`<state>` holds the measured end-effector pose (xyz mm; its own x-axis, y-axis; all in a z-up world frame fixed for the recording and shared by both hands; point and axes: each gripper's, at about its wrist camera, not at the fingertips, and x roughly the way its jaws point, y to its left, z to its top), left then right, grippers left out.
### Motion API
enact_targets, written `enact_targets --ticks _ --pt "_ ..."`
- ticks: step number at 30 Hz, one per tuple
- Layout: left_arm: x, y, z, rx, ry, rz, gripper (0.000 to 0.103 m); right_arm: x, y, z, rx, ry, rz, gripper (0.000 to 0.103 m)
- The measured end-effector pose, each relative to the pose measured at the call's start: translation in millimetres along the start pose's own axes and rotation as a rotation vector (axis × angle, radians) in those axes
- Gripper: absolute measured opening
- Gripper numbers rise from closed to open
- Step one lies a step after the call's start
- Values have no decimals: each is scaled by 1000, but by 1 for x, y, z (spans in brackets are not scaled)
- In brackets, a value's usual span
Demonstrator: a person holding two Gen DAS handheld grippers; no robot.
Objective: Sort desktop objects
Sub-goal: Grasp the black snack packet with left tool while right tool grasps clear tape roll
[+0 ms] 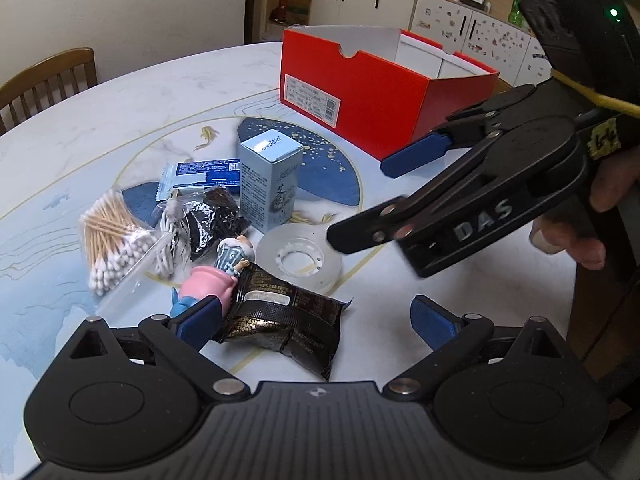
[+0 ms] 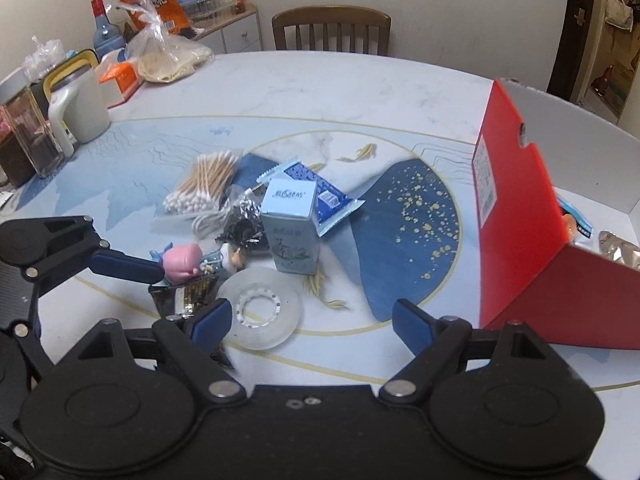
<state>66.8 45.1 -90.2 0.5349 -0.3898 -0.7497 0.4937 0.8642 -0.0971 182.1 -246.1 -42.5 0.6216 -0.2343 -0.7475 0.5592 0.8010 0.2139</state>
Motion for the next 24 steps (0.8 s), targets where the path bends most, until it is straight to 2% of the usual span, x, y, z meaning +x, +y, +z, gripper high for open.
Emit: enact_targets --ticks 7,9,14,15,18,20,24 --pt "8 1 -1 35 8 -2 101 21 5 -1 -1 26 -22 85" --pt "11 1 -3 41 14 1 98 26 5 -1 2 35 -24 84" --pt "12 2 -5 42 15 3 97 32 5 1 12 47 -27 75" --pt "12 3 -5 45 16 7 95 32 6 1 9 49 -29 70" --pt "14 4 -6 44 22 12 93 32 7 2 9 49 -30 68" --pt "15 6 -7 40 28 16 90 35 7 1 3 66 -36 58" --pt "17 6 -8 40 31 24 87 36 12 1 -26 69 -50 57"
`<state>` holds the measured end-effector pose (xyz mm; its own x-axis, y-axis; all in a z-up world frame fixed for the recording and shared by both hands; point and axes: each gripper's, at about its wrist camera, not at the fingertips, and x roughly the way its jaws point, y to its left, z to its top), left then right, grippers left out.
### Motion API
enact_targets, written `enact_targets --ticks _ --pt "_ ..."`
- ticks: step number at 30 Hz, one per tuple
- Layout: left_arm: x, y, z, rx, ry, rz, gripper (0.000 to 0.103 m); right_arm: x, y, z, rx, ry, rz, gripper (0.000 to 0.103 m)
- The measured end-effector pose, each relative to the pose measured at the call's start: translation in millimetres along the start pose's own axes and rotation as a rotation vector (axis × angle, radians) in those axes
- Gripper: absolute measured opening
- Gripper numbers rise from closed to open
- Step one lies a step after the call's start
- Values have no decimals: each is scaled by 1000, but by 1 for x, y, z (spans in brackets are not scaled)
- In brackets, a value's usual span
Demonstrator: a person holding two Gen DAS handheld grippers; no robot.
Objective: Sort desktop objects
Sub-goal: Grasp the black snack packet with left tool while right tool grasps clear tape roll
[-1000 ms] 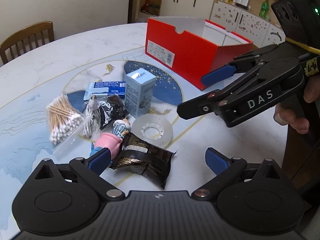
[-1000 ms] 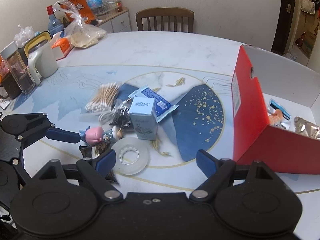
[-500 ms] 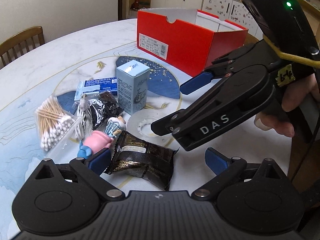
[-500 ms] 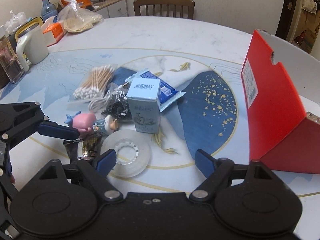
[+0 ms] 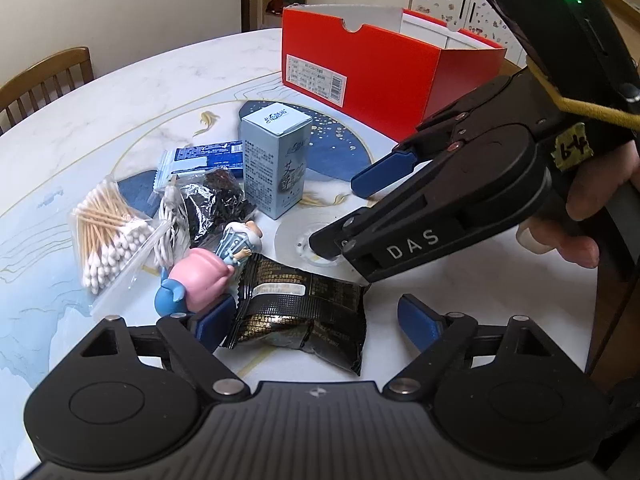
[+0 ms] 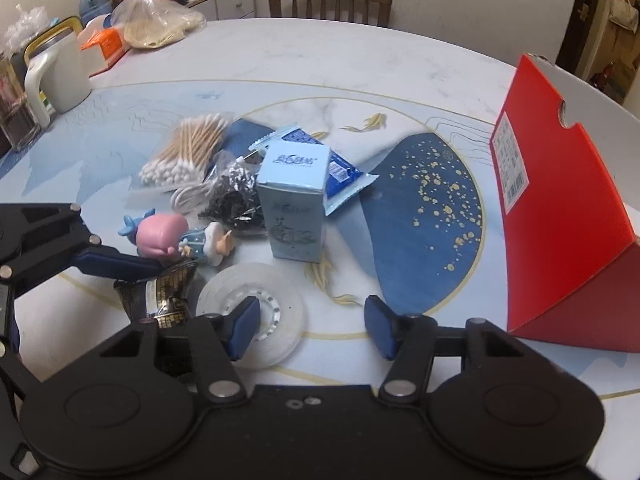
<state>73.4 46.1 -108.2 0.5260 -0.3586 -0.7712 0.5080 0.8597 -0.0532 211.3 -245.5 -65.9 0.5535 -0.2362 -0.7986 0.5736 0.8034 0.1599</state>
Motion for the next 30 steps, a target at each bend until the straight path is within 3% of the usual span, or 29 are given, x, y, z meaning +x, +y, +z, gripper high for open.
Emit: enact_targets --ticks 5,13,23,30 --pt "1 1 -1 -3 0 17 78 -1 2 0 -11 -1 1 51" --pt "2 1 1 -8 -7 37 66 -3 6 -1 -26 -8 5 19" --pt "-3 -1 0 -28 -6 26 56 -12 -6 -4 27 -13 -1 18" --pt "-13 -4 4 -34 -13 14 55 -24 -14 -6 57 -19 -7 18"
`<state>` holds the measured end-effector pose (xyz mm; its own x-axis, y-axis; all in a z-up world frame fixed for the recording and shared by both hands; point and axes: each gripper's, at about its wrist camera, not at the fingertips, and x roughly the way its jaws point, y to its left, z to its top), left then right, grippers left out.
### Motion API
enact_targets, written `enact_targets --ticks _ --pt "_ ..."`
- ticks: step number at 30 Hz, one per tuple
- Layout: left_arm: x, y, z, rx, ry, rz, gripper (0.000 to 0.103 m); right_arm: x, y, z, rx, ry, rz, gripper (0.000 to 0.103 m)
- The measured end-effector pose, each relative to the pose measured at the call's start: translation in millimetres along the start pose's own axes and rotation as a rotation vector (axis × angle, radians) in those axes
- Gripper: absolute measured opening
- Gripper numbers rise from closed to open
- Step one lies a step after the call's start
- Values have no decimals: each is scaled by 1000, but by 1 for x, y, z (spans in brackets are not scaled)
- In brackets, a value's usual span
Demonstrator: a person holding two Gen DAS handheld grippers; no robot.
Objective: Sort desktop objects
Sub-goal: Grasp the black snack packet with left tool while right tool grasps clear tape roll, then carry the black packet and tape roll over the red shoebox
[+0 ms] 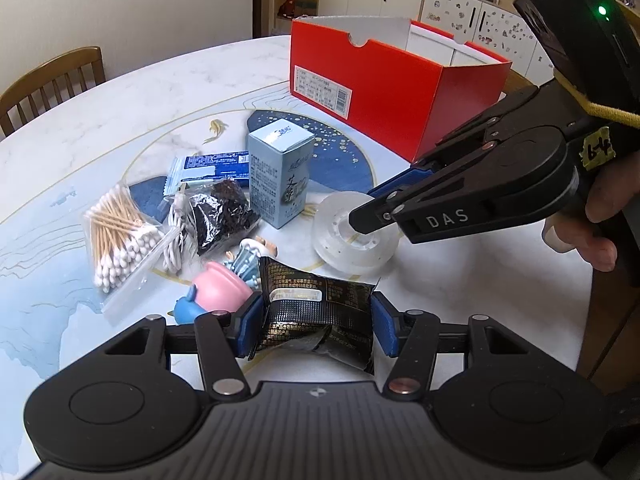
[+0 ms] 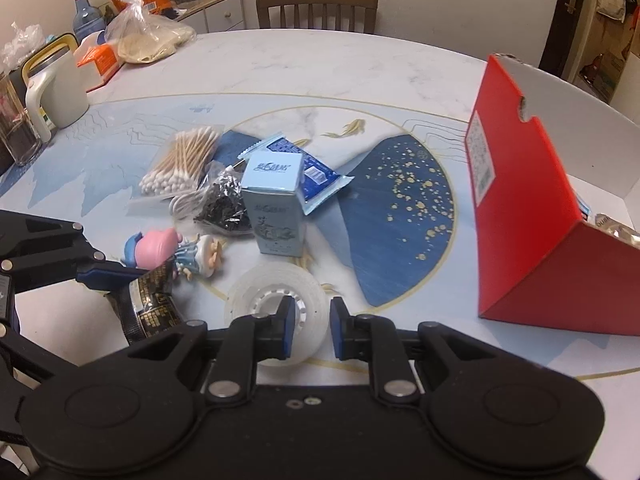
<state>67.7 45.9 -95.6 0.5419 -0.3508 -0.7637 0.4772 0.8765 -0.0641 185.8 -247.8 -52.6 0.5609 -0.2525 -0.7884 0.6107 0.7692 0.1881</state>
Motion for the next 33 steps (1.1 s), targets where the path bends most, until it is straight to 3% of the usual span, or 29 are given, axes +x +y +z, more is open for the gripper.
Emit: enact_targets --ticks 33 --pt "-58 -15 52 -102 -81 -2 55 -95 -47 21 82 -125 46 18"
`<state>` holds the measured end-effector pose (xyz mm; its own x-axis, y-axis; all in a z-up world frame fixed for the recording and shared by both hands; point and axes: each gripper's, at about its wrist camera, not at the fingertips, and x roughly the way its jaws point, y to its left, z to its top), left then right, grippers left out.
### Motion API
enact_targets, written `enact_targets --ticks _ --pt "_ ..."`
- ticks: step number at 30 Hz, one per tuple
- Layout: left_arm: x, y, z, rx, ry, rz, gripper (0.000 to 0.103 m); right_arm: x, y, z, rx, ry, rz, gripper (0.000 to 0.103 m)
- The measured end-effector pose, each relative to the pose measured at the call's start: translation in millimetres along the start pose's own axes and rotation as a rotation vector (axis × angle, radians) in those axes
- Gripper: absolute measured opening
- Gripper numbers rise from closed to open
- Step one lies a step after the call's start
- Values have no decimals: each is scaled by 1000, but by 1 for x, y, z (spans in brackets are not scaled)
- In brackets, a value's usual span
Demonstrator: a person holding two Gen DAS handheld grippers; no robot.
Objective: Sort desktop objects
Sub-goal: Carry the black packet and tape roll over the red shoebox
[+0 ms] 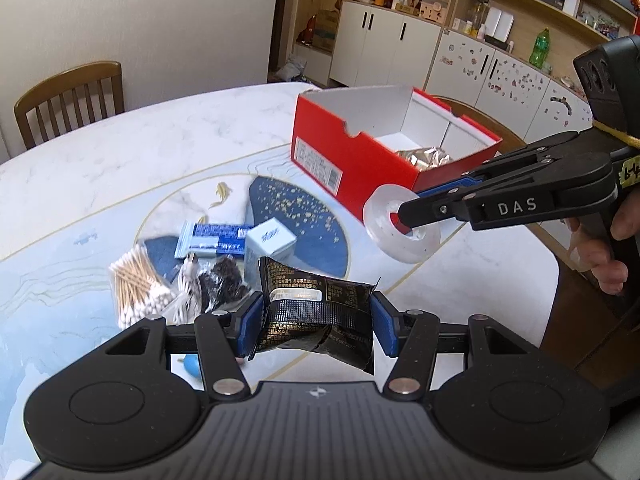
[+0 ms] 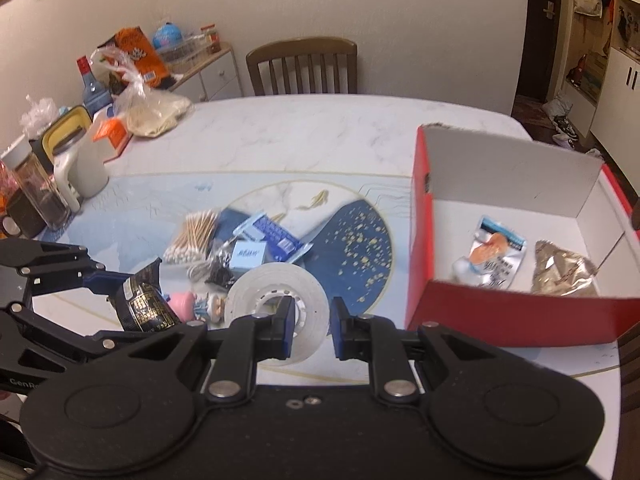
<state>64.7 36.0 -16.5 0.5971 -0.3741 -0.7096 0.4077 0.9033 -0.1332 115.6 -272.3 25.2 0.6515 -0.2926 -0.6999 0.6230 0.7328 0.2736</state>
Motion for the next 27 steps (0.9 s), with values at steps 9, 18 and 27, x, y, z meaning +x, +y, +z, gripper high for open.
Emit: enact_targets --ticks 9,18,27 --pt "0 -19 20 11 -25 -2 55 -19 -27 11 14 -45 -10 18" --pt "11 -39 42 16 -49 23 56 -28 -60 19 17 -67 -7 18" --pt "31 -65 68 5 -65 41 56 -34 -96 30 -24 -96 -21 18"
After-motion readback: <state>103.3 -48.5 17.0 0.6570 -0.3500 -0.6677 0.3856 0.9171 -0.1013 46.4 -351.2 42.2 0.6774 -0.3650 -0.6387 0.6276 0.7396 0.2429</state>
